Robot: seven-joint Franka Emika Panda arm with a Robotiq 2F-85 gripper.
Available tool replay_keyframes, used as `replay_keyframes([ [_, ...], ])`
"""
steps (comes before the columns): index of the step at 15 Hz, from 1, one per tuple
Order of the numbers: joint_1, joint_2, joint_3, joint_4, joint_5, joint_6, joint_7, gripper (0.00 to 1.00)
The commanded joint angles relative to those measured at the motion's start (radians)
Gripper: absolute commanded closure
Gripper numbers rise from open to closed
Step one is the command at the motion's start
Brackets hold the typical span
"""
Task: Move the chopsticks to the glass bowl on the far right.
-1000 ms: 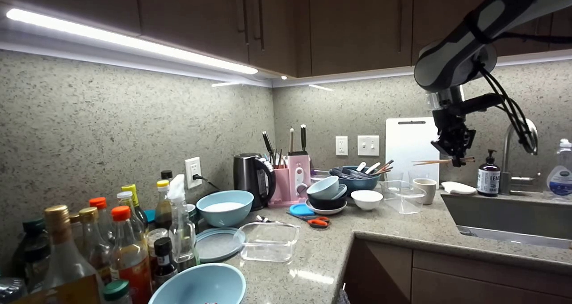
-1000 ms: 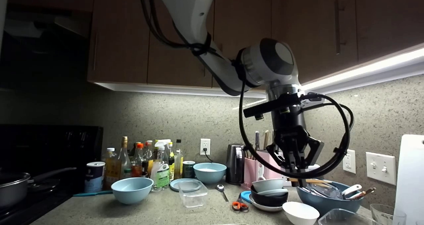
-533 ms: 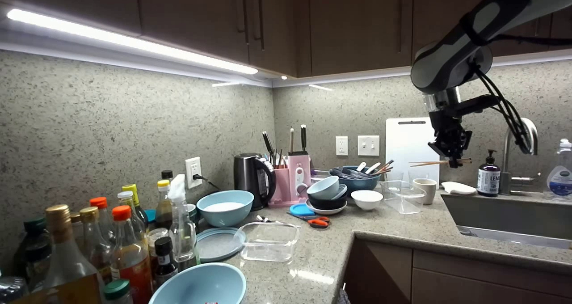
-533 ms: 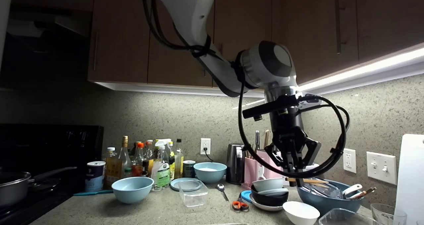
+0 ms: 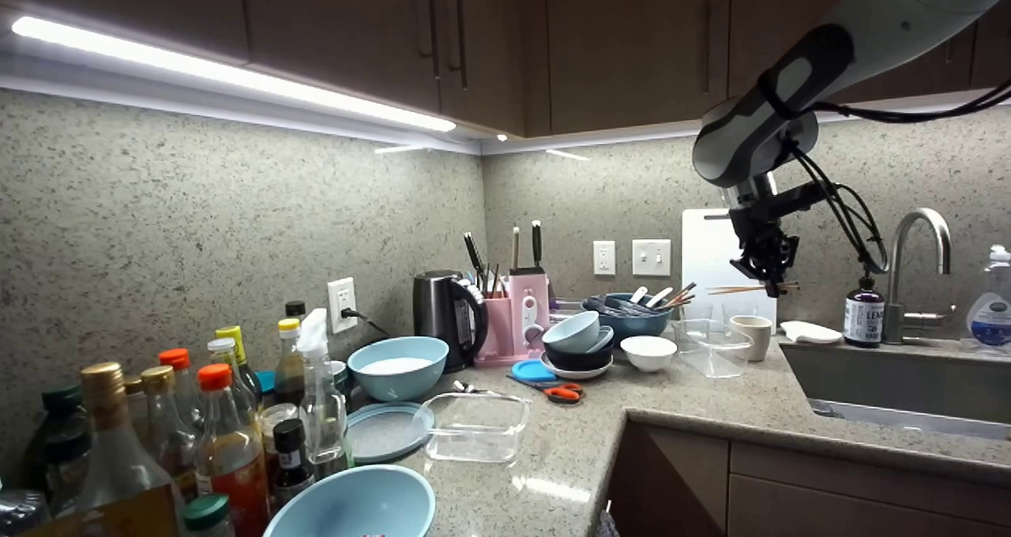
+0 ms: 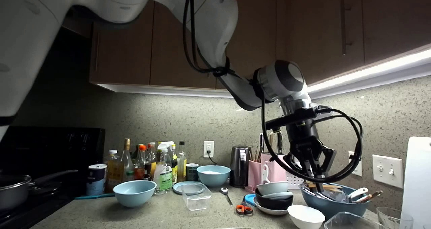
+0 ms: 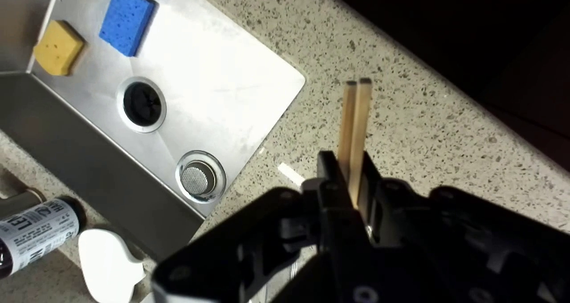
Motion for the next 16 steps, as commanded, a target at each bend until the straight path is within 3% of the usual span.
replay_keyframes([
  [1,-0.019,0.107,0.013,0.126,-0.002,-0.010,-0.071,0.91],
  [3,-0.024,0.147,0.014,0.174,0.002,-0.015,-0.083,0.91],
  [4,-0.012,0.107,0.012,0.119,-0.003,-0.004,-0.039,0.88],
  [7,-0.016,0.148,0.012,0.164,-0.003,-0.005,-0.045,0.88],
  [8,-0.017,0.149,0.012,0.165,-0.003,-0.005,-0.045,0.92],
  [16,-0.052,0.340,0.025,0.323,0.031,-0.036,-0.068,0.91],
])
